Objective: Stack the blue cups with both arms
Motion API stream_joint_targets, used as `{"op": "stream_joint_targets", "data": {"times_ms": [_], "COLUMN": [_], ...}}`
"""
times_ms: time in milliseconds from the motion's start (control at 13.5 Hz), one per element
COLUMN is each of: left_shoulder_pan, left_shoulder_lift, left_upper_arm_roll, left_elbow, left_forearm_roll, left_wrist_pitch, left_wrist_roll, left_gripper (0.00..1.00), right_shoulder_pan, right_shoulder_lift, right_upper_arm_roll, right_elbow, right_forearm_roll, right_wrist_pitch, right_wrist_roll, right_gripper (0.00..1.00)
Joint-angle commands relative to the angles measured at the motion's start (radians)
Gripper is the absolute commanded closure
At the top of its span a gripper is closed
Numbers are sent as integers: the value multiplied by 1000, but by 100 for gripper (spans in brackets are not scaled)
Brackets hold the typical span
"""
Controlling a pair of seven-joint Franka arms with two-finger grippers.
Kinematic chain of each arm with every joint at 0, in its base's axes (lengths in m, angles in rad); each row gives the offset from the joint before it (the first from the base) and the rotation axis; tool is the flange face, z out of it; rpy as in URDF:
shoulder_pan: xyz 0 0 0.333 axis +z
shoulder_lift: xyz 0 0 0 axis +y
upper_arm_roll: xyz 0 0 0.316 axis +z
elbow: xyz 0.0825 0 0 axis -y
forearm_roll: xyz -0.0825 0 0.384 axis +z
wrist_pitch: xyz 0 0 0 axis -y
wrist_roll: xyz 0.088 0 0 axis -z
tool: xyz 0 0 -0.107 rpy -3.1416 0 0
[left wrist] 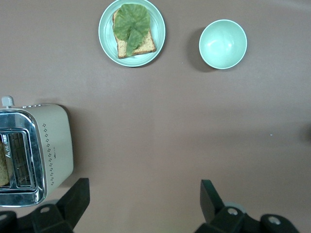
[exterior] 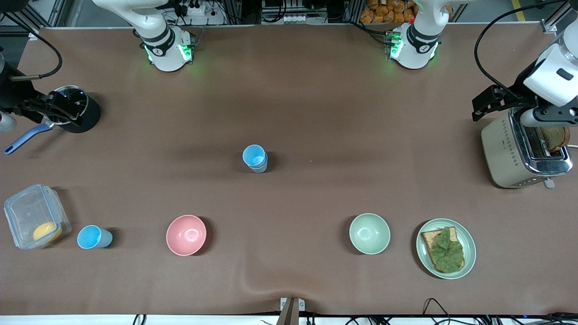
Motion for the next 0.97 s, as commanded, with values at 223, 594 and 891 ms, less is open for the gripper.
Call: {"op": "stream_joint_targets", "data": {"times_ms": [223,594,891], "left_shoulder_pan": [-23,-37,-37], "left_shoulder_lift": [-10,-10,-10], "left_upper_arm_roll": [27,37,39], "left_elbow": [14,16,16], "left_forearm_roll": [-10,-10,-10], "left_wrist_pitch": [-30,-30,-36], "left_wrist_roll": [34,37,37], "left_gripper": [0,0,0], "right_shoulder_pan": [7,7,5], "right_shoulder_lift": [-13,-13,-13], "right_upper_arm_roll": [0,0,0], "right_elbow": [-12,-13,-13], "right_forearm_roll": [-14,-14,-14], "right_wrist_pitch": [7,9,9], "right_wrist_roll": [11,11,11], "right_gripper": [0,0,0]}}
